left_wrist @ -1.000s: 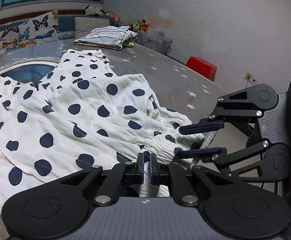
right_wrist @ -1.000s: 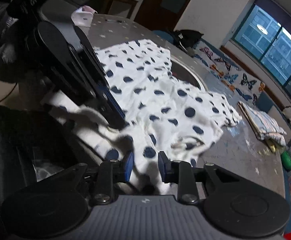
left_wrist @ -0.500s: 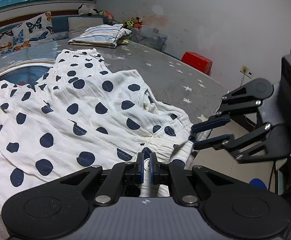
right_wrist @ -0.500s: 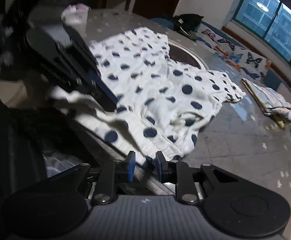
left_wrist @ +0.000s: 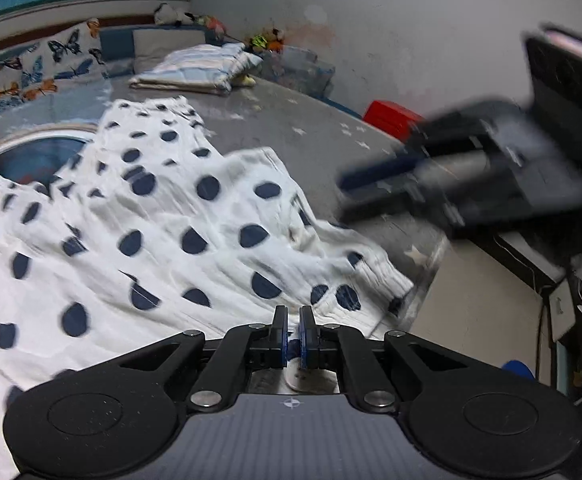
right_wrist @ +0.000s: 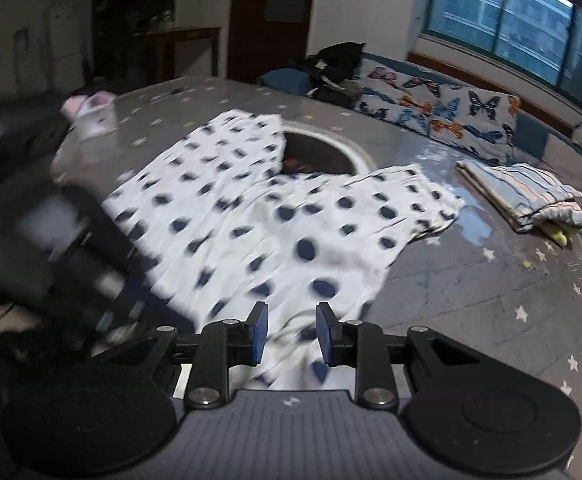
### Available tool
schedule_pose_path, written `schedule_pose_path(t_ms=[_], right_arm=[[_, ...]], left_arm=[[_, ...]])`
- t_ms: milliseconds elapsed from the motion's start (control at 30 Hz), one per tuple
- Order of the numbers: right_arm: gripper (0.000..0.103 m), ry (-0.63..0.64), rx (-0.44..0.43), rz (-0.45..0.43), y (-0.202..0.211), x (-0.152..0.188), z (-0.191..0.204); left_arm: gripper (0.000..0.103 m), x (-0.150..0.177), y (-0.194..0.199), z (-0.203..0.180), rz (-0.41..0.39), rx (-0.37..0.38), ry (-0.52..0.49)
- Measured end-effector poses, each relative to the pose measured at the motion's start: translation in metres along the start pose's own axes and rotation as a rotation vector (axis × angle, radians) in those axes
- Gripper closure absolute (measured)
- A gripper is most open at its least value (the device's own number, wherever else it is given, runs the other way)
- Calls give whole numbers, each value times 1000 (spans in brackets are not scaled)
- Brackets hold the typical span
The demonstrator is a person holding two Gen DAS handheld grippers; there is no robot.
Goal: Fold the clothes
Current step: 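Fold the waistband over the garment with the left gripper while the right gripper releases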
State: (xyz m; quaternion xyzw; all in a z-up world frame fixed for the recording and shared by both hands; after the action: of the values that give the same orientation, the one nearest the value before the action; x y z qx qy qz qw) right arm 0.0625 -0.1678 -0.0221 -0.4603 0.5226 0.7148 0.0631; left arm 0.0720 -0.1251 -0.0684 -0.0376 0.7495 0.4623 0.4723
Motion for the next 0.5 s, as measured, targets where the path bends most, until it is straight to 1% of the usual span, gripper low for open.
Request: schedule_pose_path(t_ms=[33, 100, 233, 367, 500], right_arm=[[75, -12, 1, 0, -3, -5, -5], [68, -47, 1, 1, -12, -18, -19], [67, -95, 9, 5, -39, -48, -45], [67, -179, 11, 46, -81, -72, -77], [66, -216, 56, 75, -118, -87, -106]], left_arm=[[96, 1, -1, -1, 1, 10, 4], [96, 2, -2, -3, 4, 32, 7], [96, 5, -2, -3, 16, 74, 0], [96, 11, 3, -1, 34, 131, 4], [96, 18, 11, 2, 58, 185, 3]])
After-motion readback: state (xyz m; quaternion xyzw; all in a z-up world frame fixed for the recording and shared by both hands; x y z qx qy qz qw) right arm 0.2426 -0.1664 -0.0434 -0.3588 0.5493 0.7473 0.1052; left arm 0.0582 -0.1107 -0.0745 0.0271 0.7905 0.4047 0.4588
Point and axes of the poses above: each gripper's, at about its wrist camera, not at the fingertips, and y roughly against the way its jaws point, z to its left, x to its underside, the point moved 9 cm from there along -y, roughly the way its jaws point, and after that the axes turned 9 degrees about -y, right-handed, at the moved point
